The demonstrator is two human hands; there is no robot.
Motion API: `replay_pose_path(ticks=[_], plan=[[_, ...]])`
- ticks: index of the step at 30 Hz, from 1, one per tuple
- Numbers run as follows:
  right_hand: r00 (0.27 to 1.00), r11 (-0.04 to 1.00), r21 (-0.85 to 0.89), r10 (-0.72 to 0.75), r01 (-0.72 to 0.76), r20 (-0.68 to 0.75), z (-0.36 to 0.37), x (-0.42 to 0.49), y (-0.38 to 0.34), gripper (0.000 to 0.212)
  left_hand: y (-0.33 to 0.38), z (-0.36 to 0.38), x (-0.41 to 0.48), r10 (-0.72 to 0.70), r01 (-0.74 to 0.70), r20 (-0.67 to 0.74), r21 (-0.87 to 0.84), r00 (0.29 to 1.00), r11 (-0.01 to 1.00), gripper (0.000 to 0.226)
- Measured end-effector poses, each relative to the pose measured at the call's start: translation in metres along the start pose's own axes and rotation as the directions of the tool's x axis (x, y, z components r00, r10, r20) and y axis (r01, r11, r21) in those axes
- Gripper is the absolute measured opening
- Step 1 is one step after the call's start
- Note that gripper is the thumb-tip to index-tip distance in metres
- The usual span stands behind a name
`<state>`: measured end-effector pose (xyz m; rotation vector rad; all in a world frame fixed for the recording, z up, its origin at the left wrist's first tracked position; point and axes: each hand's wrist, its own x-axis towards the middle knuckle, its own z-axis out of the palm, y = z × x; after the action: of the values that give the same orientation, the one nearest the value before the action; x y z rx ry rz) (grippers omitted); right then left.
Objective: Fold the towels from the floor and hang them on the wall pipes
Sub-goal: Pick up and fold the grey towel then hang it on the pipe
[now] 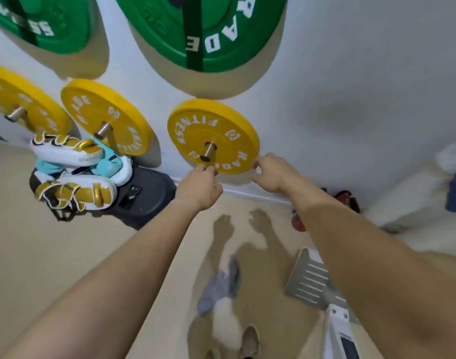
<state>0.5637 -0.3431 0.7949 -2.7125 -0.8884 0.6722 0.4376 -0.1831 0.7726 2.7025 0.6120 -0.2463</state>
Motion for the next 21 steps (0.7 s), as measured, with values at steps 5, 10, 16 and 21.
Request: replay_pose_path(ticks=[5,10,16,21], plan=[[0.980,0.995,0.085,0.028,-0.045,0.195,0.163,0.027,-0.004,0.044,-0.106,0.118,-0.026,-0.162,0.161,0.176,0.018,0.971,0.987,0.049],[0.928,0.970,0.142,0.139,-0.198,0.345,0.342,0.034,0.013,0.051,-0.195,0.268,-0.046,-0.184,0.192,0.329,0.006,0.926,0.981,0.049],[0.882,0.918,0.165,0.278,-0.361,0.380,0.562,0.037,0.052,0.043,-0.283,0.472,-0.059,-0.148,0.179,0.450,-0.028,0.881,0.983,0.044],[0.851,0.914,0.127,0.300,-0.386,0.432,0.725,0.051,0.101,0.049,-0.325,0.639,-0.052,-0.095,0.177,0.512,-0.114,0.854,0.977,0.039]])
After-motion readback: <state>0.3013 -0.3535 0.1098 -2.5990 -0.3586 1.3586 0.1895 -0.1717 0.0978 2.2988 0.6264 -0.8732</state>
